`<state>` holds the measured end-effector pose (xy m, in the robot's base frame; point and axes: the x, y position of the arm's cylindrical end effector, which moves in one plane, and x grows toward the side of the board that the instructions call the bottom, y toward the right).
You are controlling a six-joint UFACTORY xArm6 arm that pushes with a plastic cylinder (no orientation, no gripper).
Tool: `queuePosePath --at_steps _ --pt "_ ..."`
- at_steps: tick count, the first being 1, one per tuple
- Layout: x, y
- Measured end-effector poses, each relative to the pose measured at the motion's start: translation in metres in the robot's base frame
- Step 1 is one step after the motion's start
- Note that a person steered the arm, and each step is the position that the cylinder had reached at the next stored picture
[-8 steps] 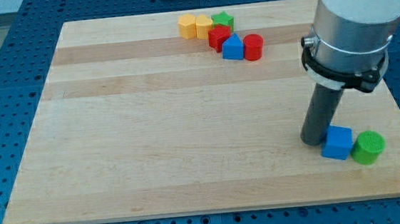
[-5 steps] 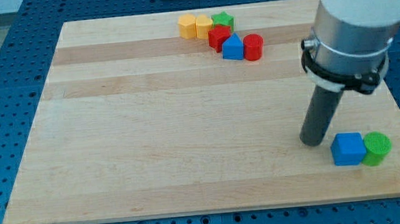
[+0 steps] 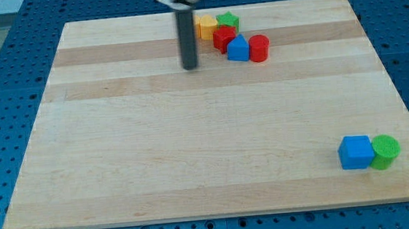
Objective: Slide group of blocks slightly down
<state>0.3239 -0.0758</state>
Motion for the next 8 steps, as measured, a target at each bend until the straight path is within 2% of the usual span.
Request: queuePosePath --at_steps 1,2,3,5,6,8 --pt "-0.061 -0.044" --pt "-0.118 -0.04" --pt "-0.131 -0.011" --pt "-0.118 0.101" --pt "-0.101 0.126" --pt "-0.087 0.111"
